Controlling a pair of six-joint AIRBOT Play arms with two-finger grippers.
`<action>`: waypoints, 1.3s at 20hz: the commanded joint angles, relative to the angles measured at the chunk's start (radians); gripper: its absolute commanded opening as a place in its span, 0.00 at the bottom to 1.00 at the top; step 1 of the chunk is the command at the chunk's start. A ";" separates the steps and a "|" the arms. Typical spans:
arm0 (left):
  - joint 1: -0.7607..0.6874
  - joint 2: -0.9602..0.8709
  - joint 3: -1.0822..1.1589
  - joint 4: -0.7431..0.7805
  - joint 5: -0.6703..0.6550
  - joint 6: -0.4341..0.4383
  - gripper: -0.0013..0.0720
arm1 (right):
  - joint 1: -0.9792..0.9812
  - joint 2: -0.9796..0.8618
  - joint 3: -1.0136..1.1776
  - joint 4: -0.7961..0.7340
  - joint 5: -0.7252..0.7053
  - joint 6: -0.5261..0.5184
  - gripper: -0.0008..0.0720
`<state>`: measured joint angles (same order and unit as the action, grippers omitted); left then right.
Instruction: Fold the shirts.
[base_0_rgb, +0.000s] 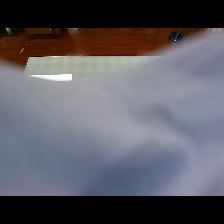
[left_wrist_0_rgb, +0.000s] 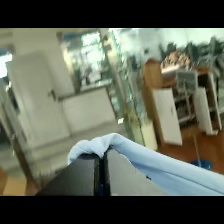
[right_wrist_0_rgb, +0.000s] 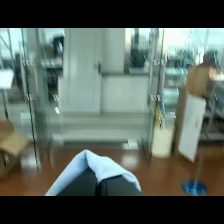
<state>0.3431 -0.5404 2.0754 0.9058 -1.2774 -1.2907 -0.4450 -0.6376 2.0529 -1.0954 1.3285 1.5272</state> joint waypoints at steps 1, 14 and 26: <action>0.002 0.023 0.007 0.097 -0.294 -0.158 0.05 | 0.000 0.013 0.020 -0.101 0.377 0.002 0.04; -0.102 -0.303 -0.932 -0.024 -0.044 0.055 0.05 | 0.164 -0.472 -0.581 -0.092 0.196 -0.073 0.04; -0.337 -1.047 -0.607 -0.080 0.597 0.111 0.05 | 0.248 -0.915 -0.581 -0.029 -0.703 -0.073 0.04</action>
<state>0.0532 -1.4658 1.4212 0.8356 -0.8822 -1.1957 -0.2016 -1.4757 1.4727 -1.1355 0.8387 1.4551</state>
